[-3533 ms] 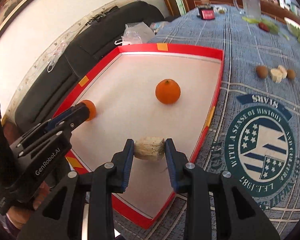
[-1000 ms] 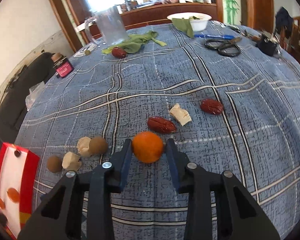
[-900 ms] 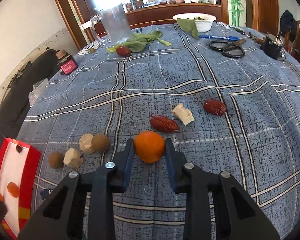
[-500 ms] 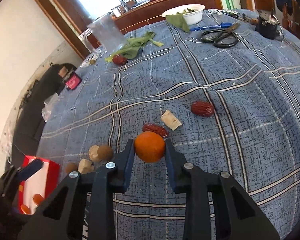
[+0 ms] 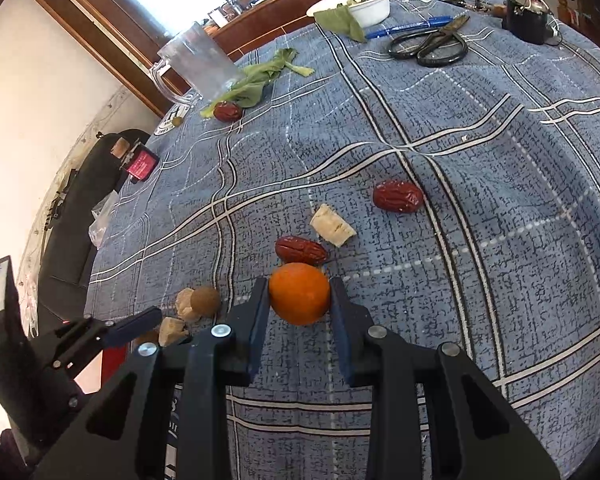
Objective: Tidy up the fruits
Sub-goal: 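Grasp the hexagonal beige biscuit with the left tool while the right tool holds the orange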
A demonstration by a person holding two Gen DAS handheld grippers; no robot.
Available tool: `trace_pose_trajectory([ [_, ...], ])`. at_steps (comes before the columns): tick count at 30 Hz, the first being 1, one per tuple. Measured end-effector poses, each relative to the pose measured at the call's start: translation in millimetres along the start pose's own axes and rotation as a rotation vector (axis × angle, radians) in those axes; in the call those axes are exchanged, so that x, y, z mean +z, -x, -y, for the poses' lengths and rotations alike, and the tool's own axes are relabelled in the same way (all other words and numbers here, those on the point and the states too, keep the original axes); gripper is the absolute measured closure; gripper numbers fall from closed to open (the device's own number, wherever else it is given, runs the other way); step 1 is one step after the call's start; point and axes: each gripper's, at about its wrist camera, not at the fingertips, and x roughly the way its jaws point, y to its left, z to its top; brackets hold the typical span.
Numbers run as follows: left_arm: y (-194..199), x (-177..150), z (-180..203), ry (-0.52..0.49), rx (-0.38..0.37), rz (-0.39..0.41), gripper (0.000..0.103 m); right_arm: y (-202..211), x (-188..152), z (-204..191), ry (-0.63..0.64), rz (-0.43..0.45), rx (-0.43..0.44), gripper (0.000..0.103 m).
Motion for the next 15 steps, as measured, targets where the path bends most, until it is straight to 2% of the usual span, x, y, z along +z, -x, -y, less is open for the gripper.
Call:
trace_pose_trajectory([
  [2,0,0,1,-0.005,-0.016,-0.001,0.071,0,0,0,0.000,-0.001,-0.002,0.071],
  [7,2,-2,9,-0.030,0.004,0.009,0.076,0,1,1,-0.004,0.000,-0.007,0.071],
  [15,13,-11,23,0.027,-0.021,-0.010,0.077,7,3,1,-0.002,0.029,-0.010,0.071],
])
